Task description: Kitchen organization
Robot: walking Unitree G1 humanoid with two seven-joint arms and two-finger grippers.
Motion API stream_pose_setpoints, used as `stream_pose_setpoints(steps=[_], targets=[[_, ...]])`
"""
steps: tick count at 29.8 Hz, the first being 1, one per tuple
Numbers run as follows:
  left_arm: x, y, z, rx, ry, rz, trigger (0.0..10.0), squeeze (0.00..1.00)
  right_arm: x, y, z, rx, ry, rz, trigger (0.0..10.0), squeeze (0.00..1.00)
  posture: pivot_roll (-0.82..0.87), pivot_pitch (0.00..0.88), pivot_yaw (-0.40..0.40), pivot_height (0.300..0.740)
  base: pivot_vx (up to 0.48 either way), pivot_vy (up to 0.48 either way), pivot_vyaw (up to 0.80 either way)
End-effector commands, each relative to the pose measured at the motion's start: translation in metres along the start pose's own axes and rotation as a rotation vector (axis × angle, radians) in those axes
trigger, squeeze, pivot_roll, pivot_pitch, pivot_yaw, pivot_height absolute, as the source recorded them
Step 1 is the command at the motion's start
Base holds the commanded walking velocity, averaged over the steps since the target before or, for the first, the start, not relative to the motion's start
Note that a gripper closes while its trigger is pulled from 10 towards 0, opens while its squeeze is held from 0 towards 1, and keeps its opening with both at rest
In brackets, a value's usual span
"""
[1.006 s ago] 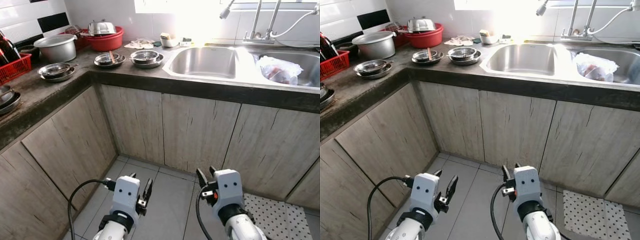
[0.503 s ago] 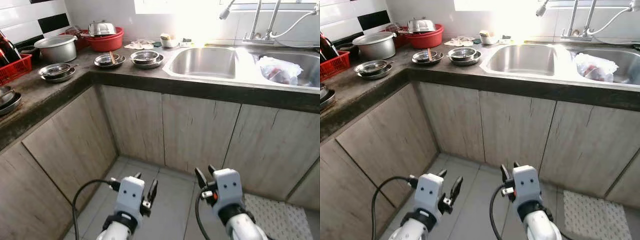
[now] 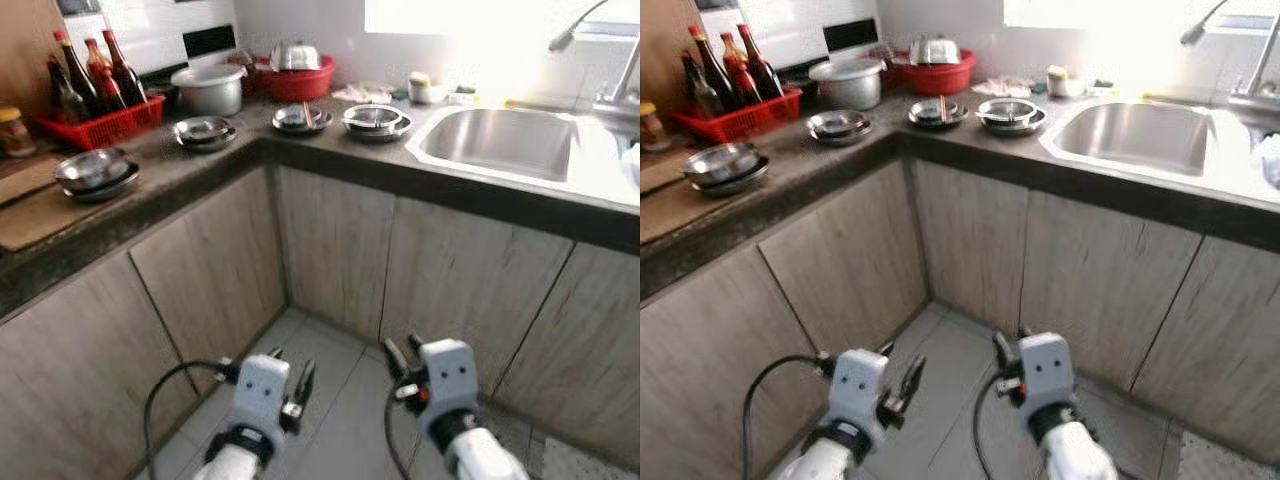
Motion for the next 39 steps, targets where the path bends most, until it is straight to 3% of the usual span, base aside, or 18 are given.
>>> stream_pose_setpoints(steps=[1, 16, 26, 39], targets=[[0.003, -0.001, 0.006, -0.009, -0.004, 0.019, 10.0, 0.0, -0.003, 0.003, 0.007, -0.016, 0.004, -0.009, 10.0, 0.0, 0.06, 0.0, 0.019, 0.74, 0.368, 0.0, 0.0], [0.0, -0.003, 0.01, -0.025, 0.016, 0.013, 10.0, 0.0, -0.005, 0.002, 0.0, 0.027, 0.014, -0.004, 10.0, 0.0, 0.06, 0.0, 0.011, 0.74, 0.405, 0.0, 0.0], [0.02, -0.009, 0.006, -0.004, 0.042, 0.062, 10.0, 0.0, 0.011, -0.014, 0.003, 0.016, 0.008, 0.031, 10.0, 0.0, 0.07, 0.0, 0.016, 0.74, 0.438, 0.0, 0.54], [0.04, -0.007, -0.005, 0.038, 0.041, 0.09, 10.0, 0.0, 0.034, -0.01, -0.014, 0.077, -0.003, 0.083, 10.0, 0.0, 0.06, 0.056, 0.021, 0.74, 0.0, 0.0, 0.0]])
Point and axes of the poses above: a point about 5 cm out from each wrist's last joint towards the gripper, its own y axis pointing back from the gripper into the wrist, its own x axis along the axis of the wrist's last joint, z = x × y, the point moved 4 cm from there along -y, pointing out of the wrist towards the gripper, and after that the axes turned 4 degrees about -y, right-handed, at the moved point
